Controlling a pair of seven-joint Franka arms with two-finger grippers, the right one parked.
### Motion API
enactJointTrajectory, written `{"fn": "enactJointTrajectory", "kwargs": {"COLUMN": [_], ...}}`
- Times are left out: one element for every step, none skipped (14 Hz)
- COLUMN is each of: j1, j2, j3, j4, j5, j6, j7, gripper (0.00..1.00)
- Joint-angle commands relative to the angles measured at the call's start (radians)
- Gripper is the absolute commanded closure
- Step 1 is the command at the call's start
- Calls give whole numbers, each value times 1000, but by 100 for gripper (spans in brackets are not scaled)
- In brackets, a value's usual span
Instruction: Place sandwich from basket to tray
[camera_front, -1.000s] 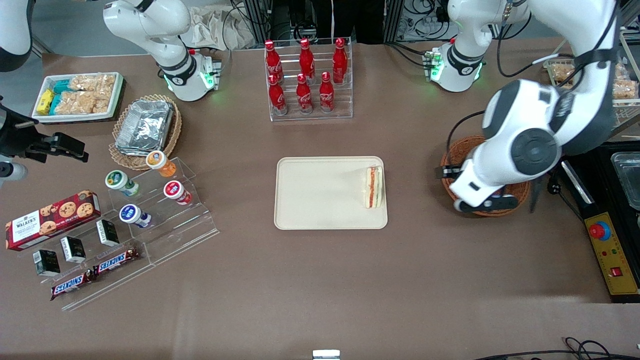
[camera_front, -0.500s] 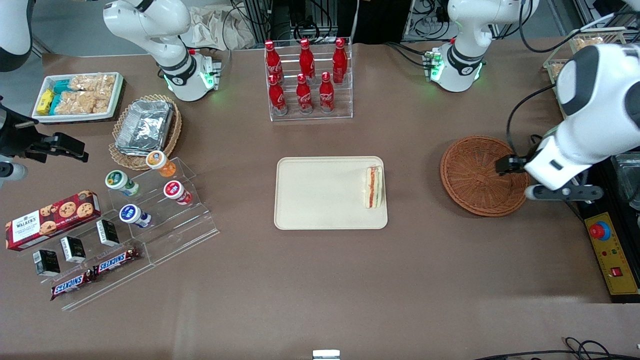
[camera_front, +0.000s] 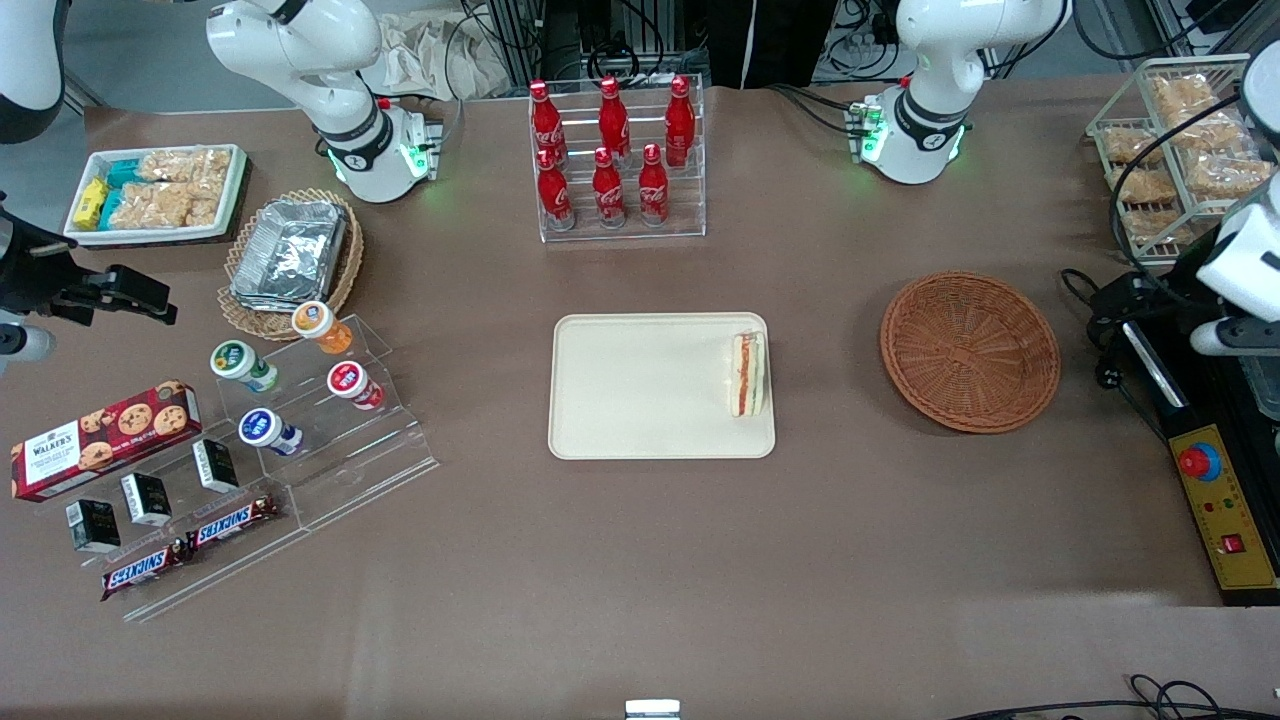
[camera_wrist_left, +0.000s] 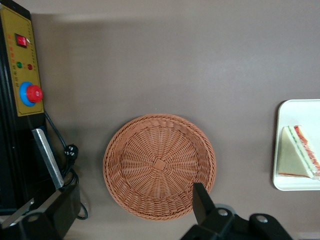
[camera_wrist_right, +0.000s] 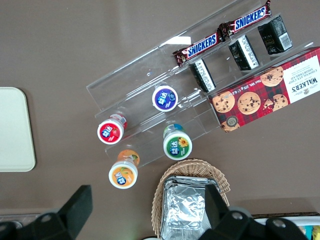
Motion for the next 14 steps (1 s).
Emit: {"fn": "enactJointTrajectory", "kwargs": {"j1": [6, 8, 6, 6, 5, 5, 5, 3, 2, 2, 2, 2, 2, 2], "j2": [3, 3, 4, 7, 11, 11, 11, 12, 12, 12, 12, 11, 12, 12], "j3": [-9, -7, -9, -9, -9, -10, -10, -10, -12, -12, -12, -12, -13, -13], "j4": [89, 96, 96, 94, 94, 94, 94, 94, 94, 93, 93, 94, 94, 94], "j5": [-14, -15, -15, -14, -14, -14, -14, -14, -14, -14, -14, -14, -14, -14], "j6": [-65, -67, -76, -79, -82, -82, -82, -82, -82, -82, -84, -84, -84, -84], "j7": [14, 11, 11, 3, 3, 3, 3, 3, 2, 2, 3, 3, 0, 2], "gripper": [0, 0, 0, 0, 0, 0, 0, 0, 0, 0, 0, 0, 0, 0]}}
